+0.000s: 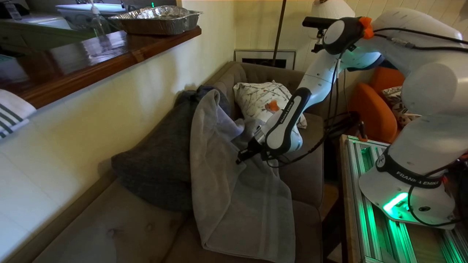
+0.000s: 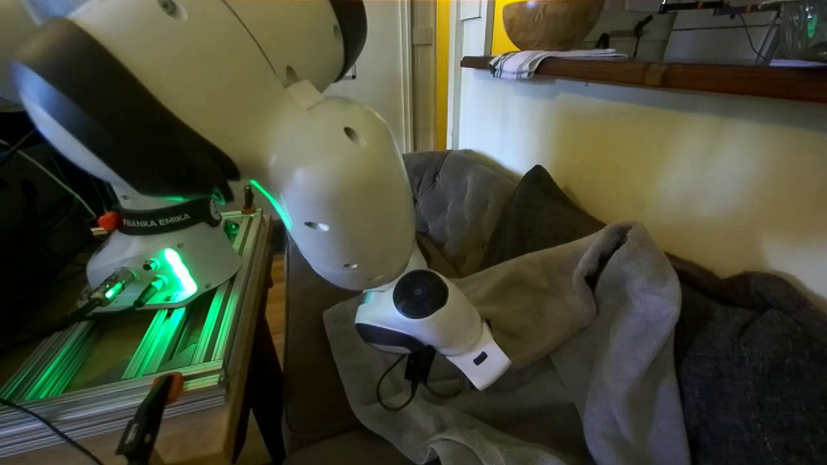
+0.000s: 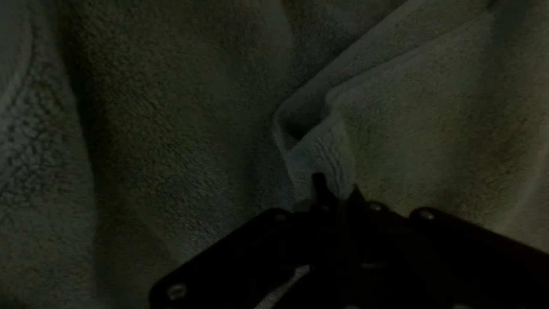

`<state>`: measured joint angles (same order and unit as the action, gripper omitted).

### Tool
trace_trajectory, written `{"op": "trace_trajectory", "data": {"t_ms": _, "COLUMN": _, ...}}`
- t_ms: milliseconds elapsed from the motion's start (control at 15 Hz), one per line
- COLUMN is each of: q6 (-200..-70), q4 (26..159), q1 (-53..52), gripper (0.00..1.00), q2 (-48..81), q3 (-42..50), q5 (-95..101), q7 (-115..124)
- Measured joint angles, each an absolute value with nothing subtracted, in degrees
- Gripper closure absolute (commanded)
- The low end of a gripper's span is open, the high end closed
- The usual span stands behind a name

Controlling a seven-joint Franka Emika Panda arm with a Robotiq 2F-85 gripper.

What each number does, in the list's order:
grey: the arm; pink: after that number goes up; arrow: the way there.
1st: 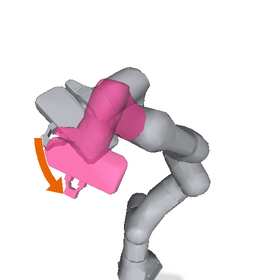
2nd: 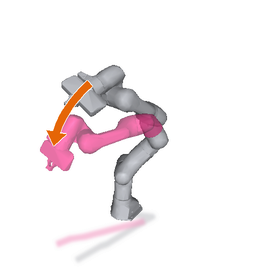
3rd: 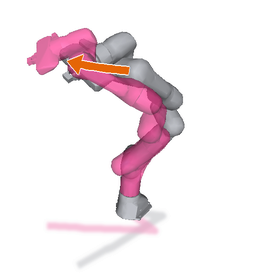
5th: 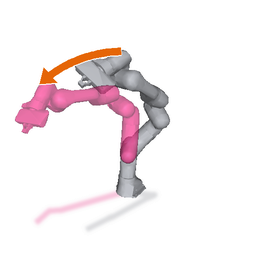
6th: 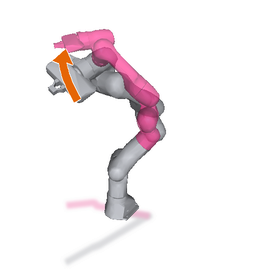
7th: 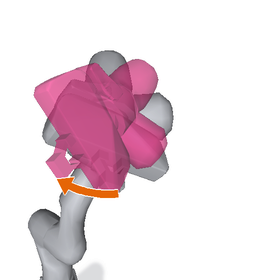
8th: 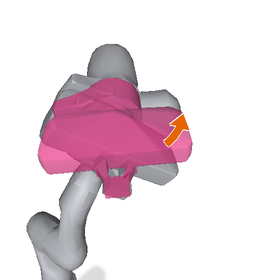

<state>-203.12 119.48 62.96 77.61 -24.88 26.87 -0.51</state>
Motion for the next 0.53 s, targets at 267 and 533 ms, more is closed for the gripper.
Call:
{"op": "trace_trajectory", "data": {"t_ms": 267, "q6": -204.9, "q4": 129.9, "q1": 63.9, "gripper": 0.99, "q2": 71.4, "q3": -27.2, "q5": 27.6, "q7": 0.0}}
{"op": "trace_trajectory", "data": {"t_ms": 533, "q6": -205.0, "q4": 139.4, "q1": 68.7, "gripper": 0.99, "q2": 67.3, "q3": -37.0, "q5": 34.3, "q7": 0.0}}
